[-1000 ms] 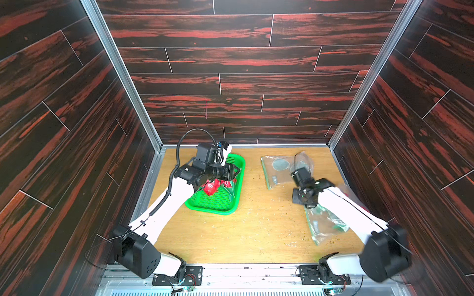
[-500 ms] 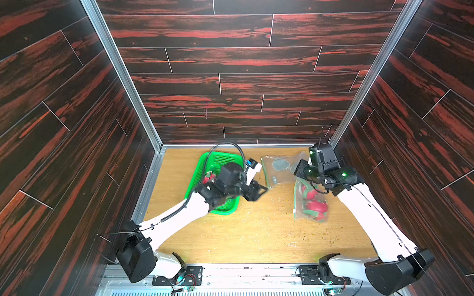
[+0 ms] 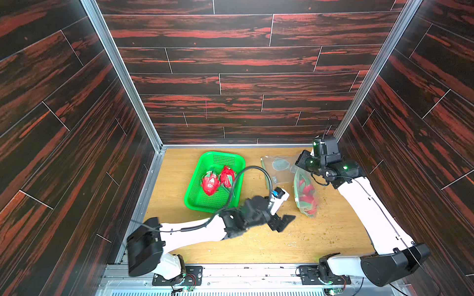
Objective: Open the zip-top bag and take out the dragon fruit
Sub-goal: Pick up the zipper food storage bag at the center of the board.
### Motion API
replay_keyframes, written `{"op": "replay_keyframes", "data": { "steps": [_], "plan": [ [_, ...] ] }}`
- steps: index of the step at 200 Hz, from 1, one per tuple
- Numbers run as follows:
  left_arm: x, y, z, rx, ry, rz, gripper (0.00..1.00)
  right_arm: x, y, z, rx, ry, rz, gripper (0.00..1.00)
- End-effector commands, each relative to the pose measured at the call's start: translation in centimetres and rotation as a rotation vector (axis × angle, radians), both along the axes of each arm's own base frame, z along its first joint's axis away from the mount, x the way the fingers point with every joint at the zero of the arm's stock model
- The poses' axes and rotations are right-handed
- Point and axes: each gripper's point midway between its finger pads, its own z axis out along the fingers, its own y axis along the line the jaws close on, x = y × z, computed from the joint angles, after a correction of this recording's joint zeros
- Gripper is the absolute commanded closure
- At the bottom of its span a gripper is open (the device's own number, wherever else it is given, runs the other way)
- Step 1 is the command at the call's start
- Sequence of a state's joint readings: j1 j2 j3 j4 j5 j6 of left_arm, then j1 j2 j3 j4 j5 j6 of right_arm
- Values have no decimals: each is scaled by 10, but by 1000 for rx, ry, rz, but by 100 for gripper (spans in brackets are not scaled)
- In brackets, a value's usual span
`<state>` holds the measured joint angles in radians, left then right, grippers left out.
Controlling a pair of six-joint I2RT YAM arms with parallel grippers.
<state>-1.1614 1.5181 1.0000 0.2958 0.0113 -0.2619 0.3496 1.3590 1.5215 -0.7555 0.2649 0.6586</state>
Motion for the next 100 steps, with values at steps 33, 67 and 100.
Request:
{"op": "replay_keyframes", "data": {
  "steps": [33, 67, 100],
  "plan": [
    [15, -21, 31, -181, -10, 168, 16, 15, 1, 46, 67, -153, -17, 100],
    [21, -33, 33, -174, 7, 233, 16, 16, 0, 45, 75, -158, -23, 100],
    [28, -39, 34, -199, 15, 264, 25, 15, -2, 45, 84, -162, -26, 100]
  ]
}}
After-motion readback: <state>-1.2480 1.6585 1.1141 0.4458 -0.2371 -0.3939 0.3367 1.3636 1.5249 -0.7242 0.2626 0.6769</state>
